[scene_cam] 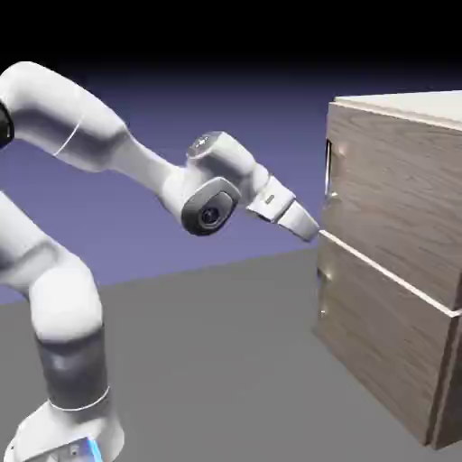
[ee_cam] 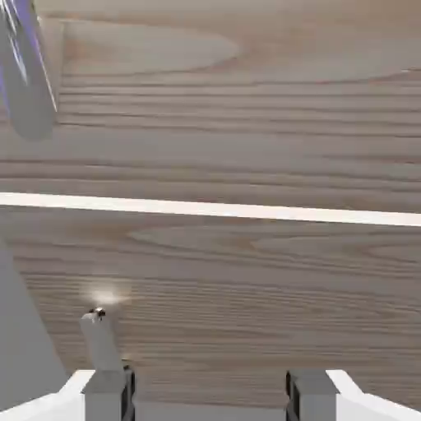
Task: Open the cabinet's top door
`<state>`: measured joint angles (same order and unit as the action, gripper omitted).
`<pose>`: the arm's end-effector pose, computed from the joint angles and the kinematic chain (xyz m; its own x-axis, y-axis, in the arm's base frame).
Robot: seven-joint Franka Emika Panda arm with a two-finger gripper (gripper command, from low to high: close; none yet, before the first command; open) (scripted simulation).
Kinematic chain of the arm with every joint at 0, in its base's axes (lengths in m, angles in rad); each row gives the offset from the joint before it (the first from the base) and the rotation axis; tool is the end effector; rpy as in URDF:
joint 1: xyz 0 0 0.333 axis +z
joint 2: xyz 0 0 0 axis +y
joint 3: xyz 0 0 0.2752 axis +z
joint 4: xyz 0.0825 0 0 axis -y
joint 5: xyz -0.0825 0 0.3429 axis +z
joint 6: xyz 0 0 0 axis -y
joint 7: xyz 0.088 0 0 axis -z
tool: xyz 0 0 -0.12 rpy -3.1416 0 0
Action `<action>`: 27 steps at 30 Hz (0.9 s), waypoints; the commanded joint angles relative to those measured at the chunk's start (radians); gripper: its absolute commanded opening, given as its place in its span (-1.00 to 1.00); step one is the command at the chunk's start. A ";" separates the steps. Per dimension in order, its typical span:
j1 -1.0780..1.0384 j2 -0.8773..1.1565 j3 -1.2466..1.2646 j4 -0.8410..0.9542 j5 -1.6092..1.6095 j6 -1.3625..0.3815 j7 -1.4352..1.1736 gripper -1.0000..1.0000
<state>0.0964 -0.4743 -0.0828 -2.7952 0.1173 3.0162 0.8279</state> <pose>0.3992 -0.0021 0.4050 0.4766 -0.8126 0.3354 -0.6038 -0.5799 -0.5470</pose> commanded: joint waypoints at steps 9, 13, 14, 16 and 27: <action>0.282 0.319 -0.276 0.049 0.392 -0.070 0.290 0.00; 0.407 0.461 -0.399 0.071 0.566 -0.100 0.419 0.00; 0.438 0.497 -0.430 0.077 0.609 -0.108 0.451 0.00; 0.500 0.568 -0.491 0.088 0.696 -0.124 0.516 0.00; 0.844 0.958 -0.828 0.148 1.174 -0.209 0.870 0.00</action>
<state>0.9408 0.4833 -0.9110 -2.6475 1.2918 2.8076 1.6980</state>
